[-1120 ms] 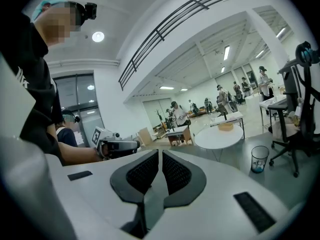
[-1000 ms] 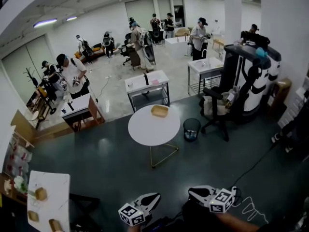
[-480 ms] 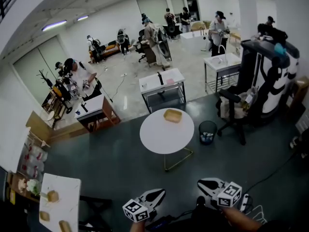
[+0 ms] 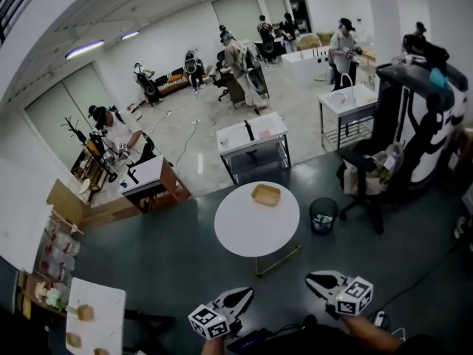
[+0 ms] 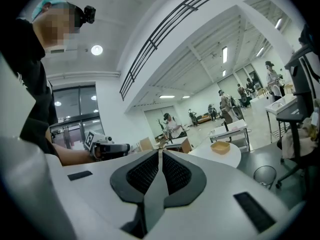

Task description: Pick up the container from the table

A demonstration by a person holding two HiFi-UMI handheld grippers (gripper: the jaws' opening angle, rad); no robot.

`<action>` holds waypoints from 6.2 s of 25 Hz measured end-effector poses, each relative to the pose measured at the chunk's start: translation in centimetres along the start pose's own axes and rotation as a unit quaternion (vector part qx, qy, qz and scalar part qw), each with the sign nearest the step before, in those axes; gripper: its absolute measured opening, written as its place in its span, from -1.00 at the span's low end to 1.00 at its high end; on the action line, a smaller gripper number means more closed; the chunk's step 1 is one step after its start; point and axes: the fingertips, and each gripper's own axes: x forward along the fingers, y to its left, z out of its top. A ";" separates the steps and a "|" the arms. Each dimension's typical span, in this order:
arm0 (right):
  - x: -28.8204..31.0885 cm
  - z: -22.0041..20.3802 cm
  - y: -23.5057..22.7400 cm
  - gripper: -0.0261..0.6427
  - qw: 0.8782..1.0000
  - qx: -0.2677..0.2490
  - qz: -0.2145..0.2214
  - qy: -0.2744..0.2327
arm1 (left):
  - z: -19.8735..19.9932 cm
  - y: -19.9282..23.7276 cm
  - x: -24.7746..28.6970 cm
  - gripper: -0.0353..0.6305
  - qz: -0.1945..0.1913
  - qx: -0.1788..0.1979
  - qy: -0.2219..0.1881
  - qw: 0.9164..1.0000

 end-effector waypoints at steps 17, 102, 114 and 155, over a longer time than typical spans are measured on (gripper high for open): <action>1.4 0.8 -5.7 -0.78 0.999 0.016 0.036 0.000 | -0.7 1.5 4.4 -0.88 0.032 -0.021 0.017 0.999; 41.9 8.5 -45.8 -0.54 0.939 0.003 0.187 0.290 | 3.9 45.4 24.5 -0.74 0.278 -0.299 -0.014 0.913; 44.7 0.1 -49.1 -0.49 0.887 -0.012 0.208 0.413 | -3.4 48.0 28.4 -0.62 0.325 -0.440 -0.064 0.835; 43.8 -7.5 -51.5 -0.70 0.862 0.008 0.155 0.482 | -10.4 48.5 35.9 -0.73 0.314 -0.515 -0.052 0.796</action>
